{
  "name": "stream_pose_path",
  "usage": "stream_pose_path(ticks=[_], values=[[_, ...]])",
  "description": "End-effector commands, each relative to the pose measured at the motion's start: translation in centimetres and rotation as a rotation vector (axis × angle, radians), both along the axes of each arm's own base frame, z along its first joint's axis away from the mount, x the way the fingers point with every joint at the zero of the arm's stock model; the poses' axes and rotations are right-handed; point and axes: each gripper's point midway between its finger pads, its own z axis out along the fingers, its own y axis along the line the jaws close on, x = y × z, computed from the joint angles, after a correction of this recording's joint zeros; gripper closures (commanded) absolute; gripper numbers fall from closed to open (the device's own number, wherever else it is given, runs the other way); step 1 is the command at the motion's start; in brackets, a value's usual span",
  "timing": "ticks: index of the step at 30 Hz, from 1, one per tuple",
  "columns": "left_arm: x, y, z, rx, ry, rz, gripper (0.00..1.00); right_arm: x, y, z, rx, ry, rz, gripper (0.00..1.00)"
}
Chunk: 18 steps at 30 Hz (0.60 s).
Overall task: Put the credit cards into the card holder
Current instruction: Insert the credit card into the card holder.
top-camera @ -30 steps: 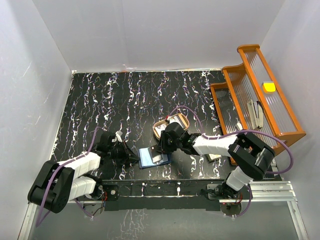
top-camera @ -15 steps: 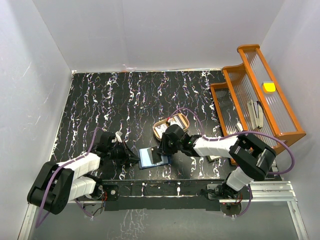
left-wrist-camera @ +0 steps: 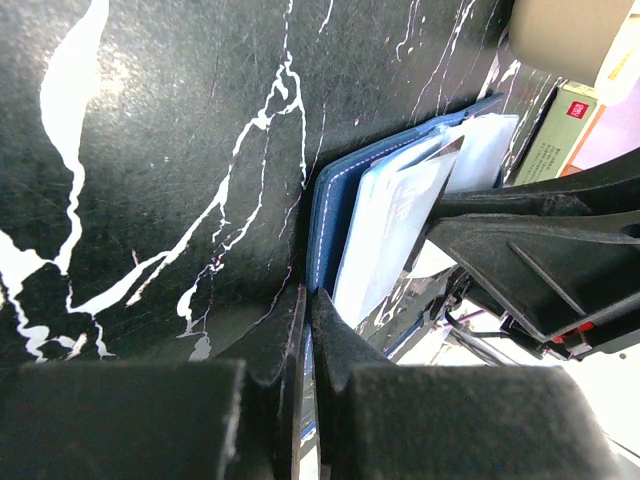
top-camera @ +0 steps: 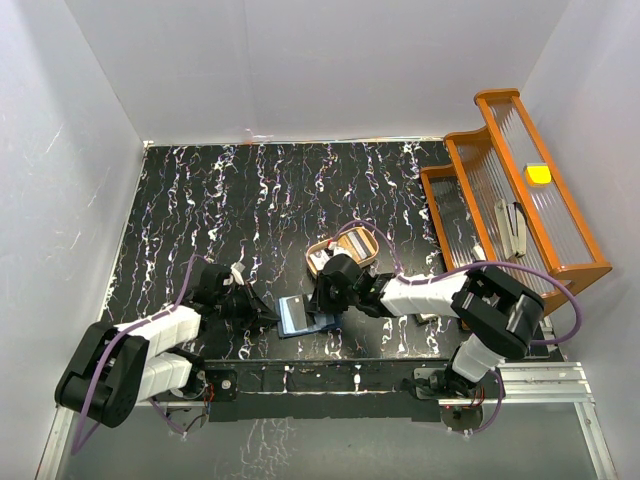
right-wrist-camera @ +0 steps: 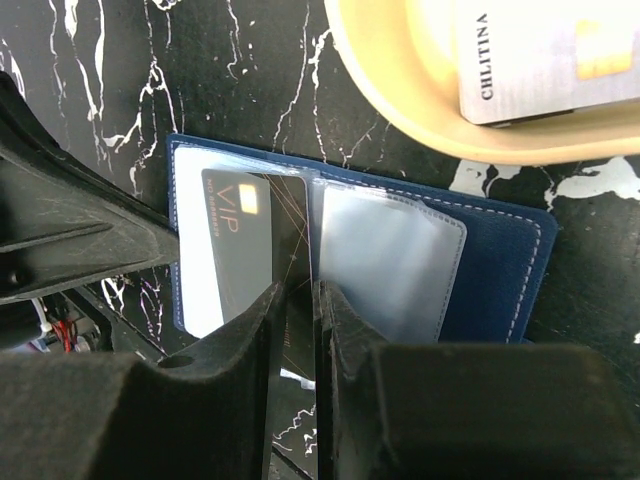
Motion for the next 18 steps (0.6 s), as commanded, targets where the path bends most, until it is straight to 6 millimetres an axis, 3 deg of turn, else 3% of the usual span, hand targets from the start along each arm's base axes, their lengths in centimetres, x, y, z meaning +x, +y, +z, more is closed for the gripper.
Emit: stream_pose_path(ticks=[1,12,18], values=[[-0.6,0.1,-0.5,0.012,0.020,-0.014,1.00,0.9,2.5,2.6,0.097,-0.053,0.015,0.84],[-0.4,0.2,-0.1,0.025,0.006,-0.025,1.00,0.1,3.9,3.1,0.129,-0.041,0.052,0.85],[-0.4,0.2,0.0,0.041,0.005,-0.054,1.00,0.7,1.8,2.6,0.019,-0.072,0.016,0.78]])
